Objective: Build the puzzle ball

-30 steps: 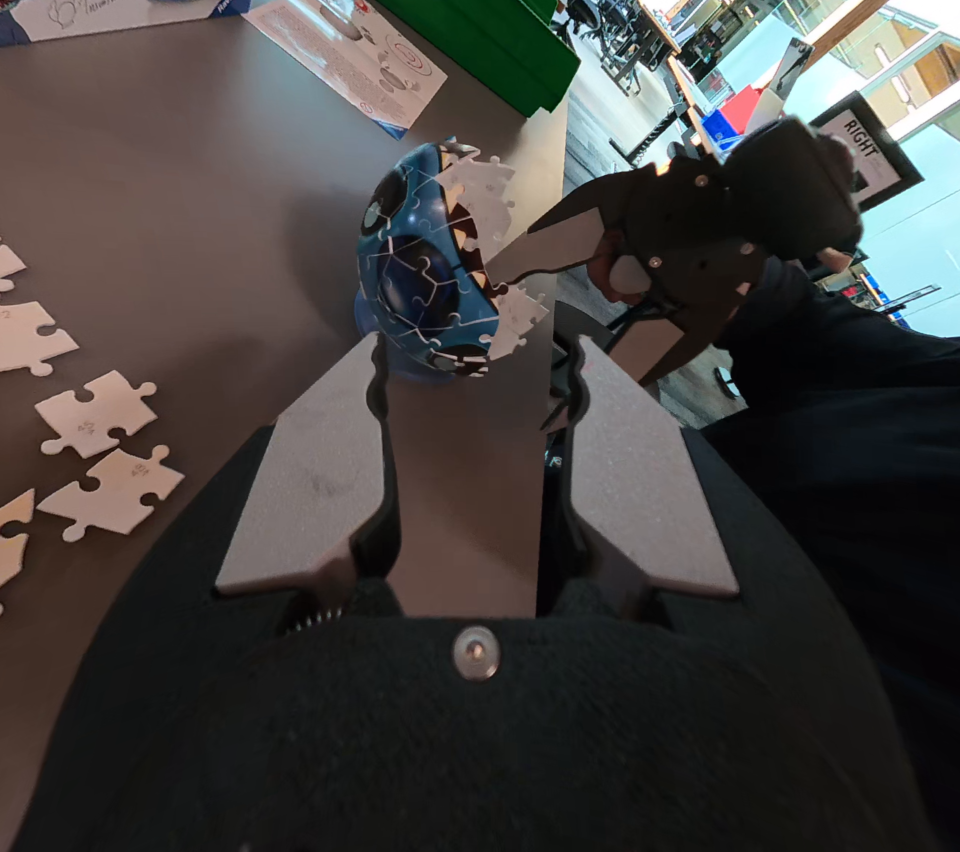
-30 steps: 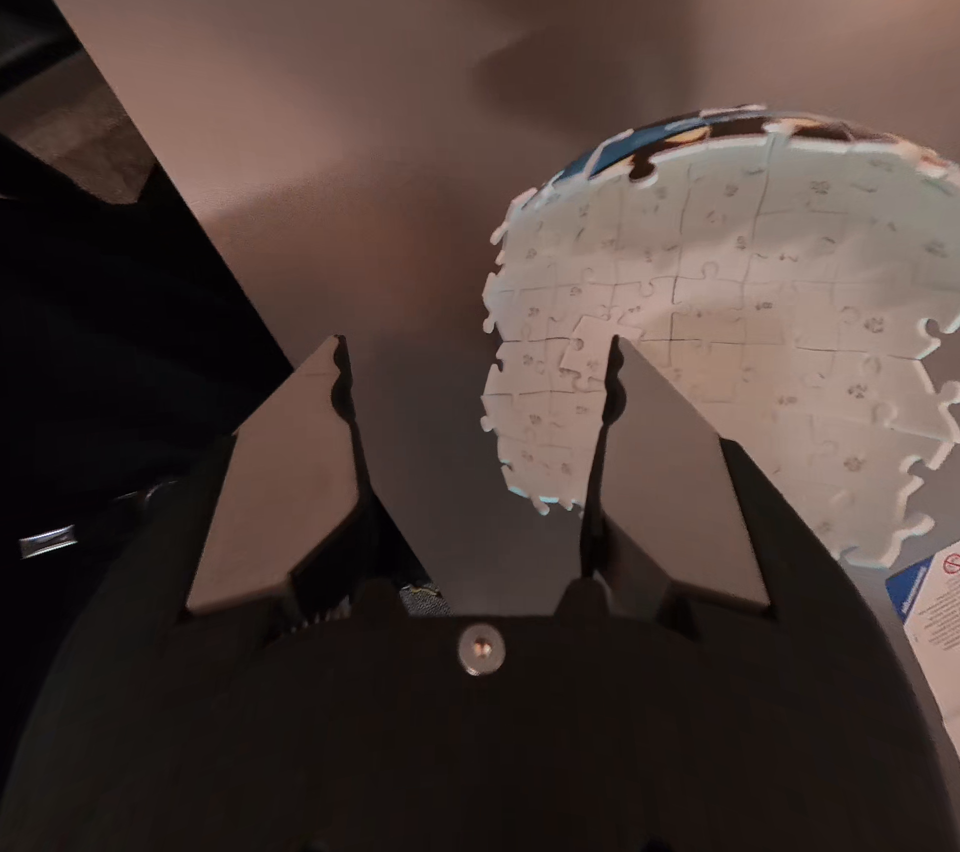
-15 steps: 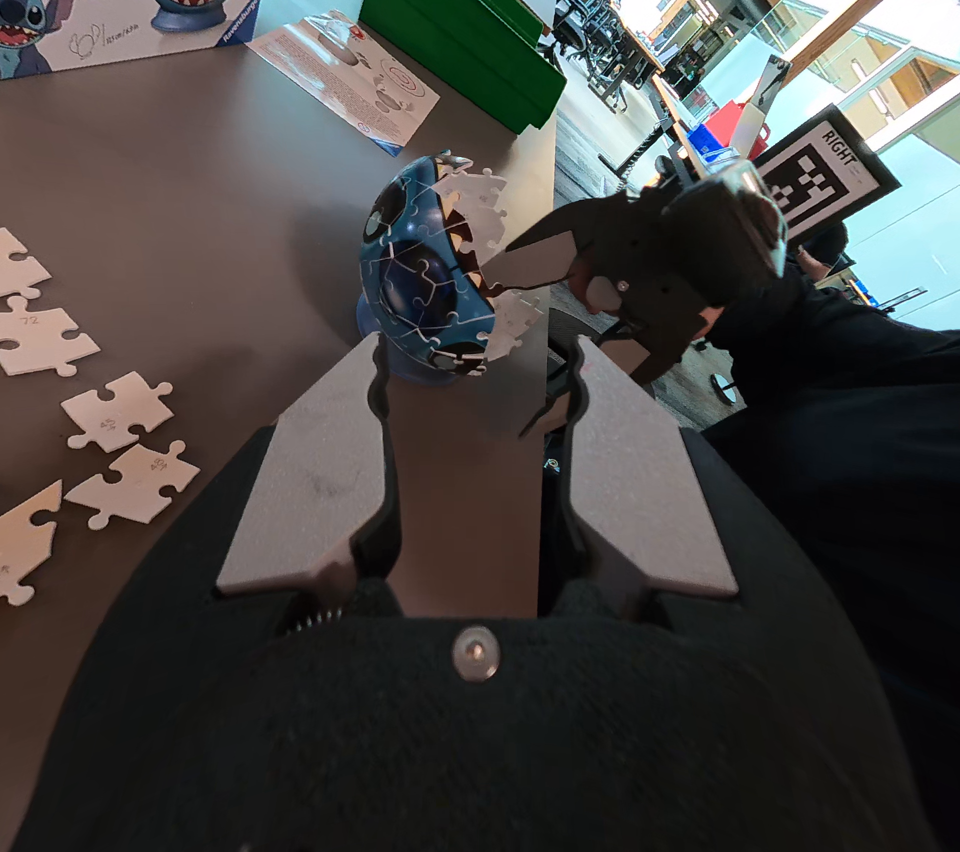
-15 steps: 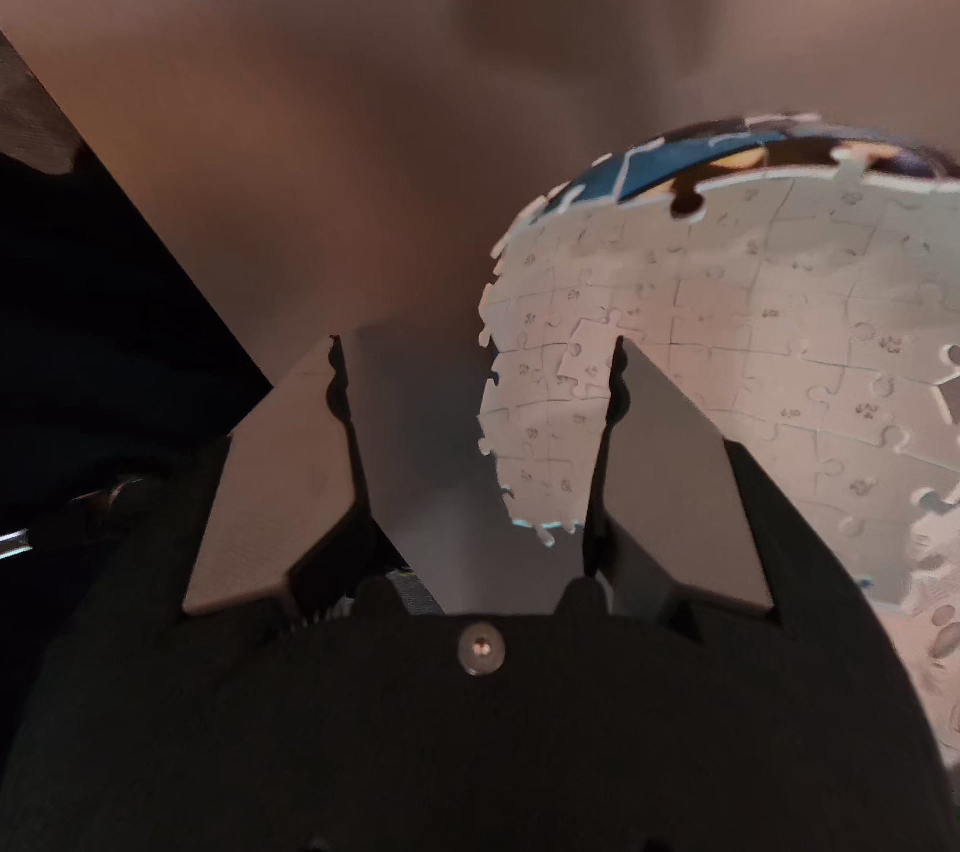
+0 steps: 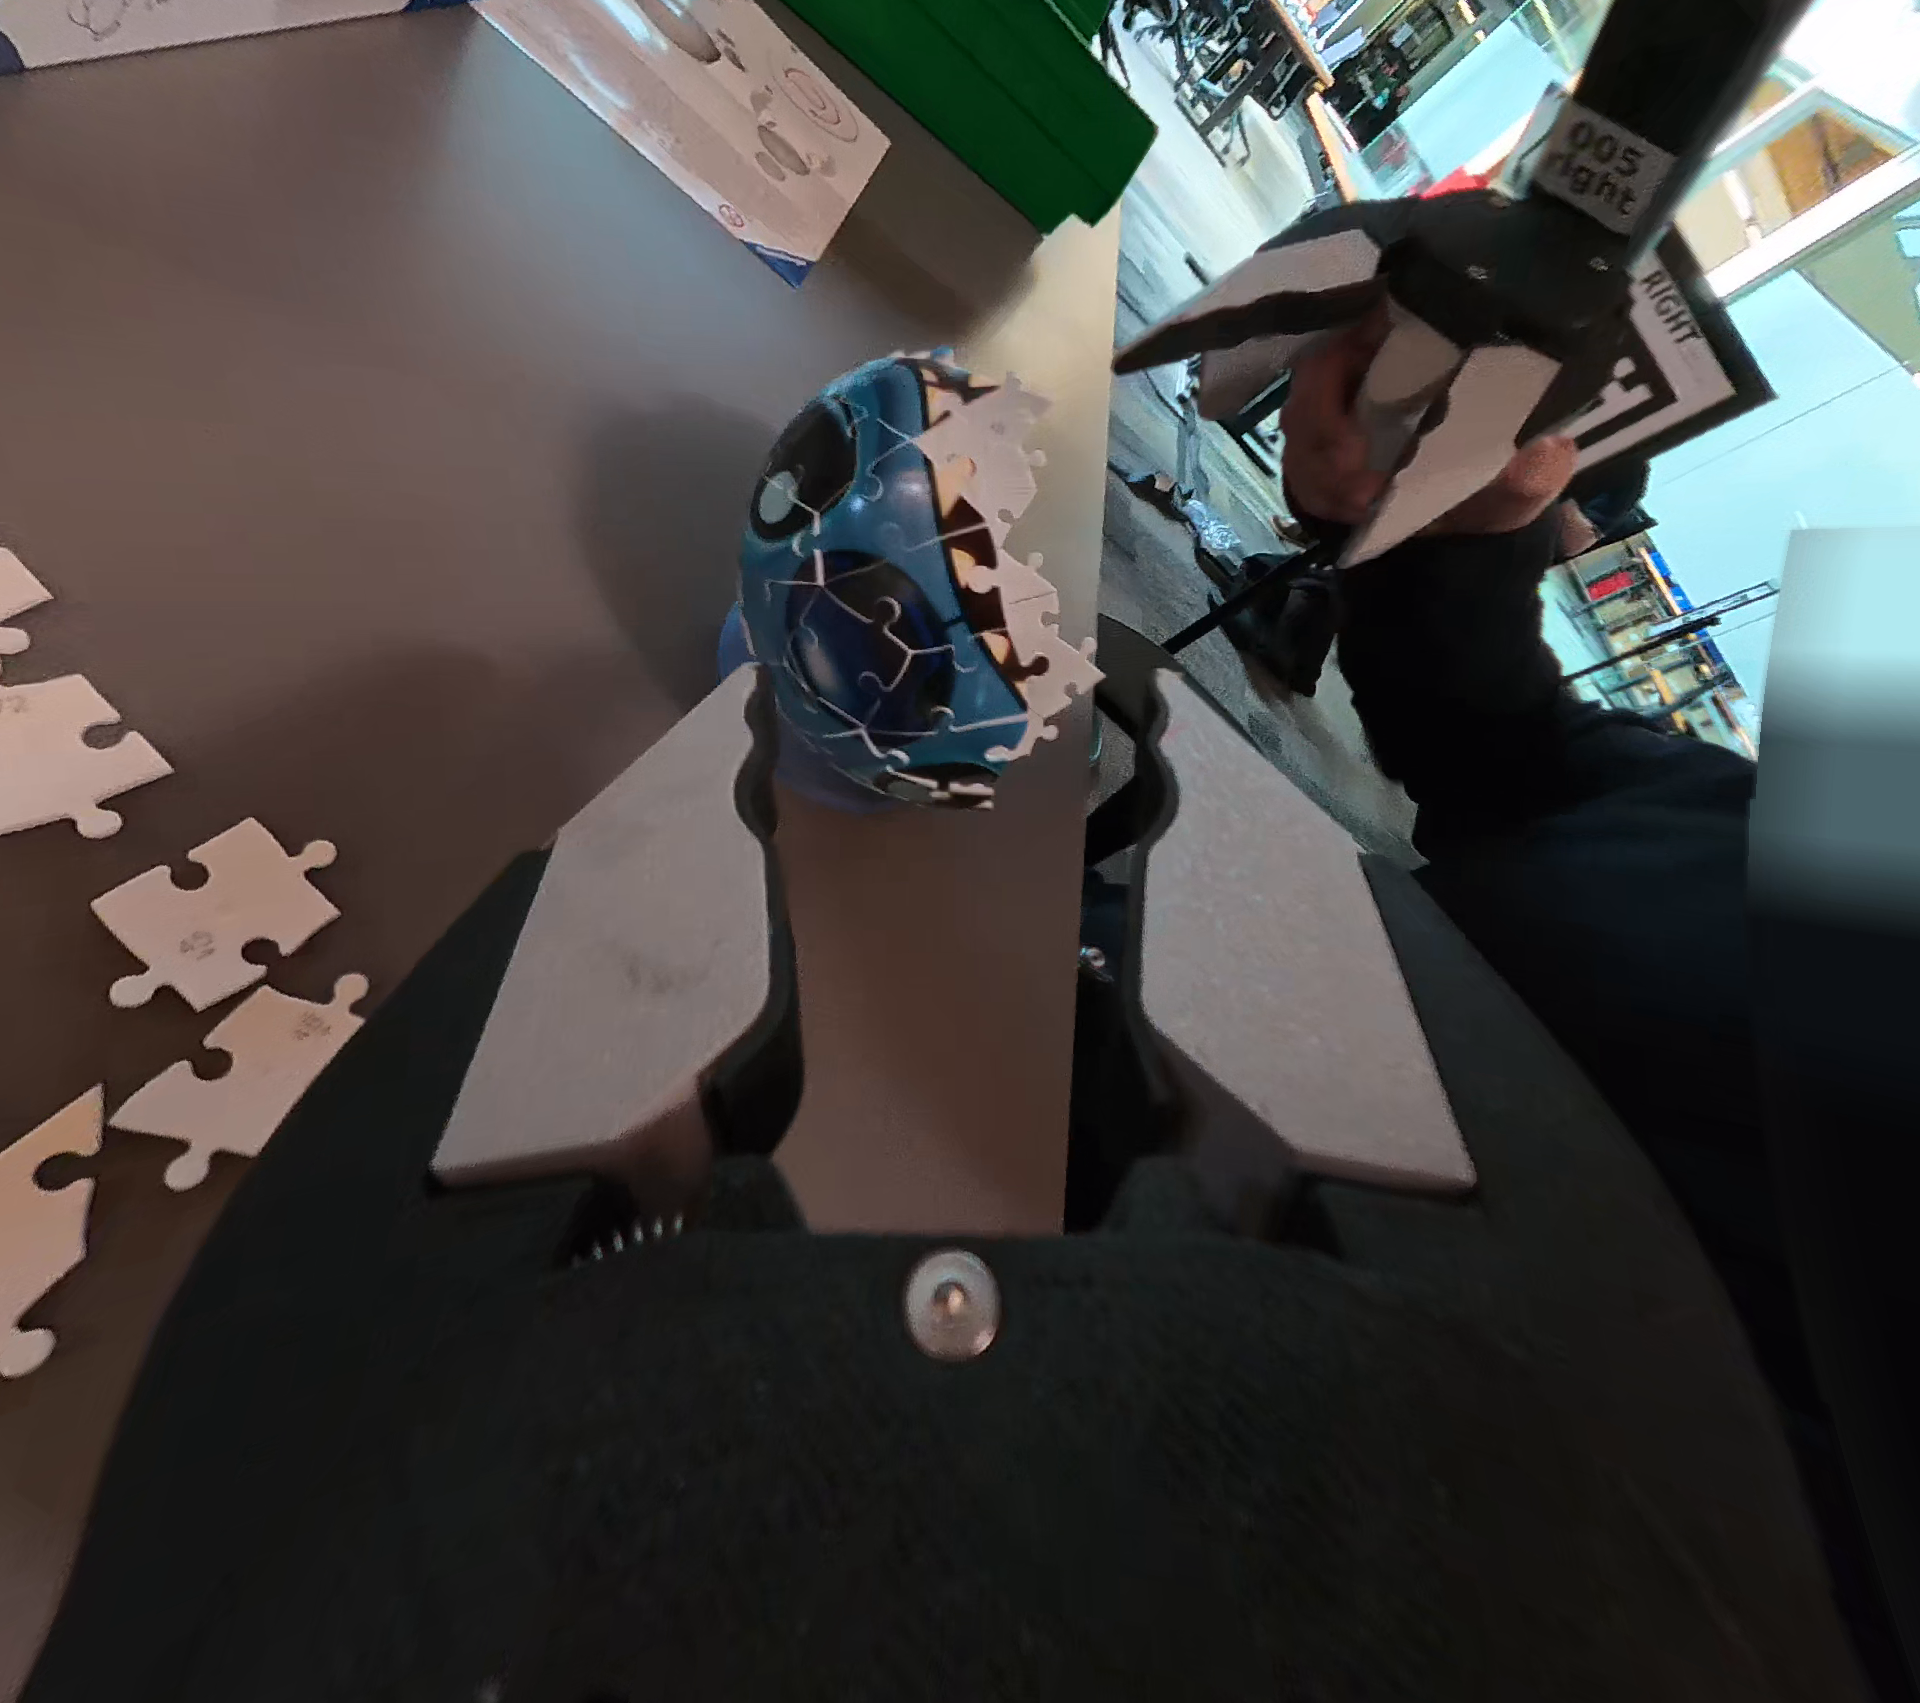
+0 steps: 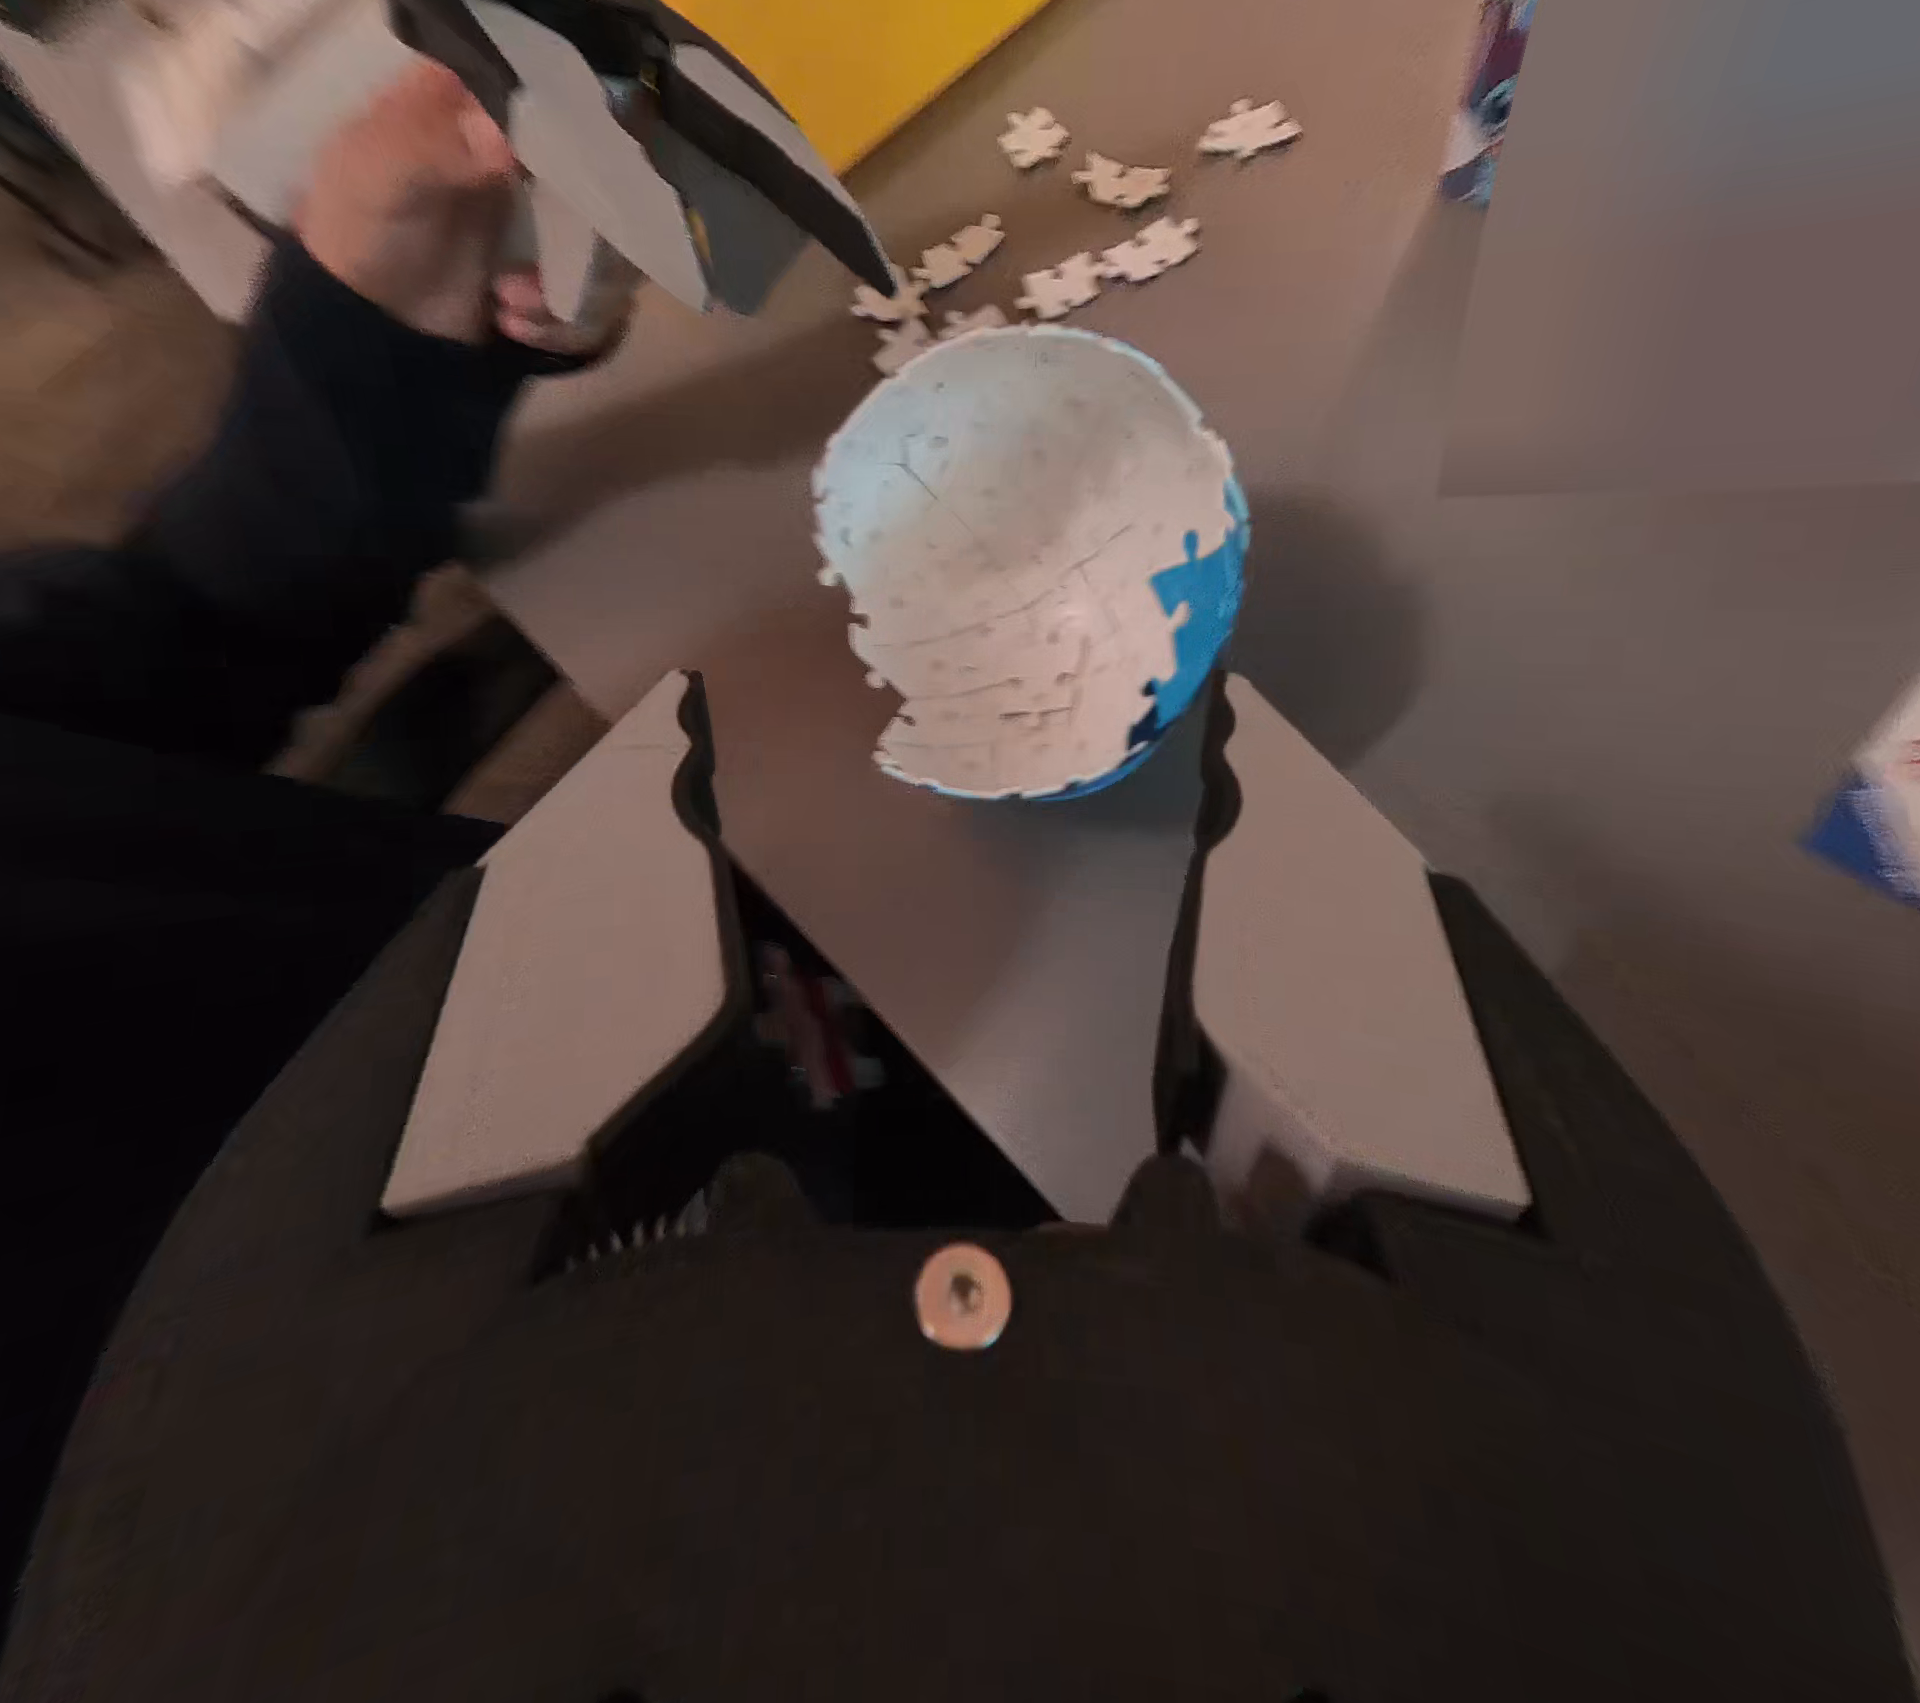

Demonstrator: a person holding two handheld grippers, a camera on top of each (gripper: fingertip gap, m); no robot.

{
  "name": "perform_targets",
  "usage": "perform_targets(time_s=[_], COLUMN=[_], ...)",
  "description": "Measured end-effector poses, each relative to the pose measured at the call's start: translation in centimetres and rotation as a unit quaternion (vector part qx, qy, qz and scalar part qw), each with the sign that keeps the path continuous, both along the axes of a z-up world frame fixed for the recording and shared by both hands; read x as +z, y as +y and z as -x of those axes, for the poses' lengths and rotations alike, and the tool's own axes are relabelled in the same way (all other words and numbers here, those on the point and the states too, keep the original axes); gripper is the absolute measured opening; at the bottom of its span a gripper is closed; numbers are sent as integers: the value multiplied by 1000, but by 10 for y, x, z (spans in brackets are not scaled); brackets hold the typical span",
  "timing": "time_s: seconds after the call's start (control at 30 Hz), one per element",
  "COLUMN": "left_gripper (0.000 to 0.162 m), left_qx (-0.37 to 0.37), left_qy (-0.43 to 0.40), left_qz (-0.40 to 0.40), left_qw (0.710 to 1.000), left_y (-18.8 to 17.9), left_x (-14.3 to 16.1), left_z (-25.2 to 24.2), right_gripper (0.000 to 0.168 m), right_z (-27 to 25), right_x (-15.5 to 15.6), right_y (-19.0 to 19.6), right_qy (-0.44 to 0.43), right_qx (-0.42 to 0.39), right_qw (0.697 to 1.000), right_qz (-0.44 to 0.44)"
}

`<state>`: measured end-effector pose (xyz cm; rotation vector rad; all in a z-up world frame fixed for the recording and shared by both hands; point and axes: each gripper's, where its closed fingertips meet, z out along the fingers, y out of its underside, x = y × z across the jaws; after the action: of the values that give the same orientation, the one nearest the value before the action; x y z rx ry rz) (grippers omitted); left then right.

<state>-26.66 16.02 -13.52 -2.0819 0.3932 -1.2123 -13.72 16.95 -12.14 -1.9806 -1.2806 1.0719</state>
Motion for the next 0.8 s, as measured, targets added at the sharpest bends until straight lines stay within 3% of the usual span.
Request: perform_targets(time_s=[0.1,0.43,0.8], left_gripper=[68,71,70], left_qx=[-7,-7,-55], left_qy=[-12,-17,-65], left_qz=[20,88,120], left_qw=[1000,996,989], left_y=[6,26,22], left_x=[0,-19,-25], left_z=[-4,-7,-26], right_gripper=[92,81,84], right_z=[1,35,44], right_x=[-17,-58,-62], right_y=[7,26,23], right_qy=[46,-26,-6], right_qx=[14,17,44], right_qw=[995,998,993], right_qz=[84,62,106])
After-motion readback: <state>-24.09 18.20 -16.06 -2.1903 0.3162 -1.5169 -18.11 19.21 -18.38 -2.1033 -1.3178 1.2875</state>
